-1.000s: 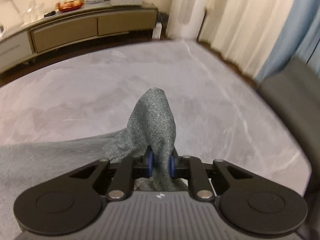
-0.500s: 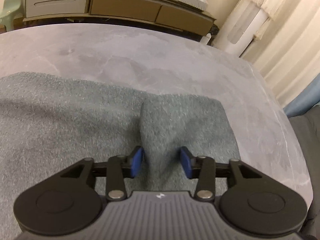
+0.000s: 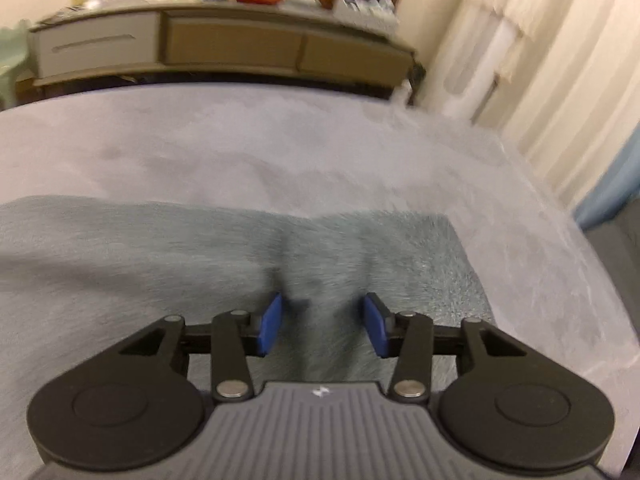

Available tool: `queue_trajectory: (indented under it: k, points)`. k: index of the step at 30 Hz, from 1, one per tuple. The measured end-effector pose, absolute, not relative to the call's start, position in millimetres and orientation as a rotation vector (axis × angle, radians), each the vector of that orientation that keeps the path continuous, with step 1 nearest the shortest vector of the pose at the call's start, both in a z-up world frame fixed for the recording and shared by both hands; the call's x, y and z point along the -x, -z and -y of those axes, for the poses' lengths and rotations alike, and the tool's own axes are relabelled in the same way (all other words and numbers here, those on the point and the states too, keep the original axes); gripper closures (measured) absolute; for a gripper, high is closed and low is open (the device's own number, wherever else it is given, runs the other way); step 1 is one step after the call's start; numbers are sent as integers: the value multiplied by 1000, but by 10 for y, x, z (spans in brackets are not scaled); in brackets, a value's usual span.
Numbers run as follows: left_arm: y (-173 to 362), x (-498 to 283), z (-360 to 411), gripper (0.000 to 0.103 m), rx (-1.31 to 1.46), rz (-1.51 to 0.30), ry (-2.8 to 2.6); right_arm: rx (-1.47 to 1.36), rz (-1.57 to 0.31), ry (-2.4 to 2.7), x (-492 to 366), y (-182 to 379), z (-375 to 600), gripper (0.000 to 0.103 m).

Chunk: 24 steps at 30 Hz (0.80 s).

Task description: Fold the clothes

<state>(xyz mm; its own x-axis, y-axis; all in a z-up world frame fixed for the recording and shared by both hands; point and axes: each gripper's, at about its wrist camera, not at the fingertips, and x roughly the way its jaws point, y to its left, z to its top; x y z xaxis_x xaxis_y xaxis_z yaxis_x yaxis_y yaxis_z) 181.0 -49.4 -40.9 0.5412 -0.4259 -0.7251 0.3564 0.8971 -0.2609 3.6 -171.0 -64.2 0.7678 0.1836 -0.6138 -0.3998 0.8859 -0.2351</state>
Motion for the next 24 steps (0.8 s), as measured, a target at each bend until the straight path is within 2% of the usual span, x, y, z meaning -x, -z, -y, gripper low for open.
queue_trajectory:
  k: [3,6,10,11,12,13,14,15,17,18,21,24]
  points:
    - [278,-1487,263,56,114,-823,501,284,-653,-300,-114,606,1849,59]
    - [476,-1260,352,57,65,-900,570,199,-685,-276,-191,569,1989,72]
    - [629,-1100,505,55,-69,-877,540,212,-675,-273,-162,563,1963,73]
    - [612,-1112,482,57,-43,-887,529,198,-654,-262,-143,534,2001,70]
    - [588,-1111,449,57,-17,-886,522,170,-645,-240,-151,532,2055,52]
    - [558,-1093,423,56,-11,-877,517,142,-648,-215,-175,547,2104,30]
    - [527,-1074,382,56,-11,-863,507,115,-650,-190,-199,561,2153,21]
    - [498,-1053,341,55,-7,-853,499,87,-652,-165,-223,576,2203,20]
    - [457,-994,243,55,26,-848,493,38,-667,-147,-268,609,2261,38]
    - [442,-964,190,55,47,-848,488,21,-685,-173,-287,631,2245,63]
    - [374,-874,75,55,93,-851,481,46,-702,-199,-326,635,2189,75]
    - [326,-785,-30,55,125,-858,478,92,-695,-178,-282,635,2142,80]
